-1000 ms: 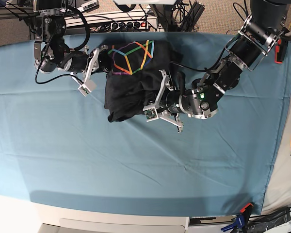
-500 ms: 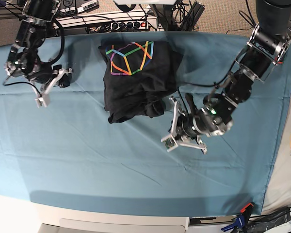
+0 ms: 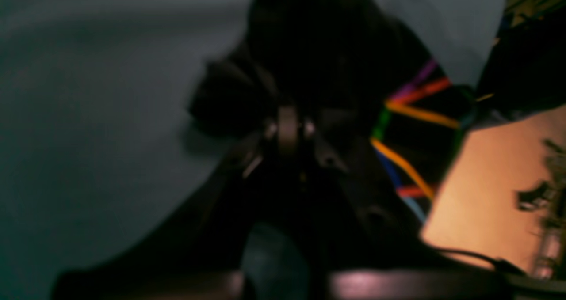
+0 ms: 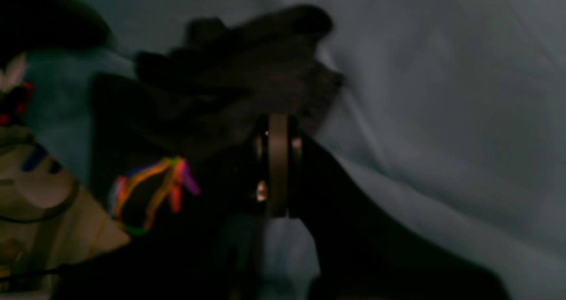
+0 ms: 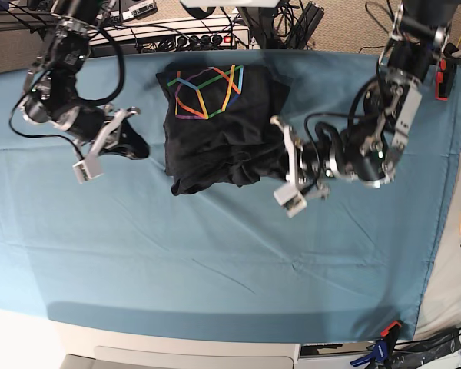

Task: Fold the T-shirt properly
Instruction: 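Press and tuck the bundle's loose edges with both grippers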

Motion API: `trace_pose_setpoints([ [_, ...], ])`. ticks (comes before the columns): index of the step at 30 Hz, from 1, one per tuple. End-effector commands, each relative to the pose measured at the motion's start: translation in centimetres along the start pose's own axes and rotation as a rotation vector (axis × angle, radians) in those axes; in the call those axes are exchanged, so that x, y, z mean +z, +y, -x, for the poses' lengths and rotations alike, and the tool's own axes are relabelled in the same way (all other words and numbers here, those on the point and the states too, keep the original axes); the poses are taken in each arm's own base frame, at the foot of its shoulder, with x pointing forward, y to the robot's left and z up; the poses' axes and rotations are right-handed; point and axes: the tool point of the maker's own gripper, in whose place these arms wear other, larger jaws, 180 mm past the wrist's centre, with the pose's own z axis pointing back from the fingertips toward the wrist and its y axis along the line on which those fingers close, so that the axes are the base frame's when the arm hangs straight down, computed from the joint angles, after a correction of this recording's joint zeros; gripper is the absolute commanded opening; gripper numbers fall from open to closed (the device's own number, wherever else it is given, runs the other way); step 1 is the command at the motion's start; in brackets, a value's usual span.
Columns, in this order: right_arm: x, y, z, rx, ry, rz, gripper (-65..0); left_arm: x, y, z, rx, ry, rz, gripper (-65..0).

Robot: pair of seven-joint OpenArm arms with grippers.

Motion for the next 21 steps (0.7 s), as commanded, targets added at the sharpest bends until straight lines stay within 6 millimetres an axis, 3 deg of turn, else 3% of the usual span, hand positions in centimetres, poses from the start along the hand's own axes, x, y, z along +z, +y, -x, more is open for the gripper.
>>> trace_pose_setpoints([
  [1, -0.2, 0.9, -1.5, 0.020, -0.051, -0.030, -65.0, 0.4, -0.5, -1.1, -0.010, -0.045, 0.025, -65.0],
  [7, -3.0, 5.2, -0.6, 0.044, -0.004, -0.162, -65.0, -0.1, -1.4, -0.8, -0.005, -0.047, 0.049, -65.0],
  [12, -4.7, 7.2, 0.9, 0.106, 0.079, -0.199, -65.0, -1.1, -1.5, -0.5, 0.011, -0.056, 0.053, -65.0],
  [16, -5.4, 8.4, 1.6, 0.138, 0.117, -0.224, -65.0, -2.4, -1.4, -0.5, -0.001, -0.075, 0.052, -65.0],
  [21, -5.7, 7.9, 4.2, 0.169, 0.214, -0.176, -65.0, -2.8, -1.1, -0.2, -0.001, -0.063, 0.042, -65.0],
])
